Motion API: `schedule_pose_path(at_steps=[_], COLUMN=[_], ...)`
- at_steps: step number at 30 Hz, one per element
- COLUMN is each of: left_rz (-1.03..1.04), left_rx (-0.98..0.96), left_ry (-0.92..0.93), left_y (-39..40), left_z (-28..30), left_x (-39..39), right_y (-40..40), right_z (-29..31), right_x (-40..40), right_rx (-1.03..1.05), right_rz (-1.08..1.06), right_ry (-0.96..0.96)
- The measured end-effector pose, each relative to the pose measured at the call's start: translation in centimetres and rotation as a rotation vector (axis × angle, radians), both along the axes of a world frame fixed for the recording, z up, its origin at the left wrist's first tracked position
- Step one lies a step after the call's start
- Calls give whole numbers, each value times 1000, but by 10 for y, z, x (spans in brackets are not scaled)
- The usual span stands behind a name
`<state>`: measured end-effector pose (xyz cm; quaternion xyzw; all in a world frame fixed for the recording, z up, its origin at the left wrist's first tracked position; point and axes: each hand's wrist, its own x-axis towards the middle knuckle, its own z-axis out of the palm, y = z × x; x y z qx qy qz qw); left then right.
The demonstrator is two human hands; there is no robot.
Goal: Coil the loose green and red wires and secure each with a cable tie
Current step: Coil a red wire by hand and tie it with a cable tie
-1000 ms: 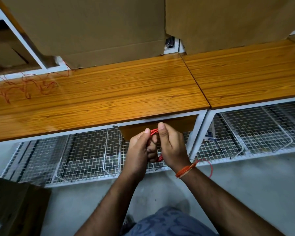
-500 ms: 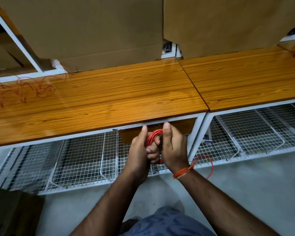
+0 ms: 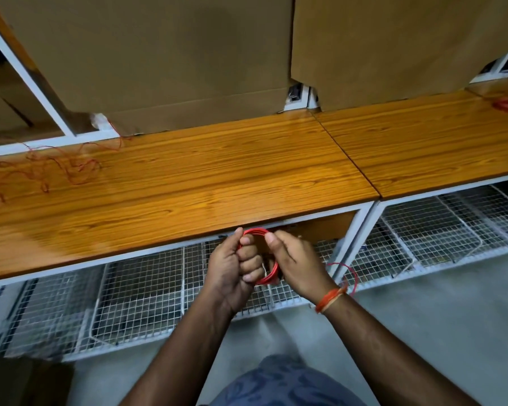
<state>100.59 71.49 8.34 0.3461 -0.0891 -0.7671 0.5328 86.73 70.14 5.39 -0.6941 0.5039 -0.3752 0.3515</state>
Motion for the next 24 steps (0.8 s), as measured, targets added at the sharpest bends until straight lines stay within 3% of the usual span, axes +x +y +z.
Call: schedule_pose_path(at_steps=[5,10,18,21,24], left_rz=[-37,-45,89,112,44], left_rx=[45,57,108,53,-122], left_ry=[1,23,79,25,-190], left_y=[2,-4,-22,-24,-23], left_z=[5,0,-11,-16,-21], left_x=[22,43,53,35,1], right_y=[8,25,59,69,71], right_z=[-8,-1,-15,-15,-7], right_x=[29,28,-37,-63,-75], right_rx=[20,167,-35,-116,-196], right_rz=[-87,-34,-108,-80,32], right_ry=[-47,-175,411,501,513])
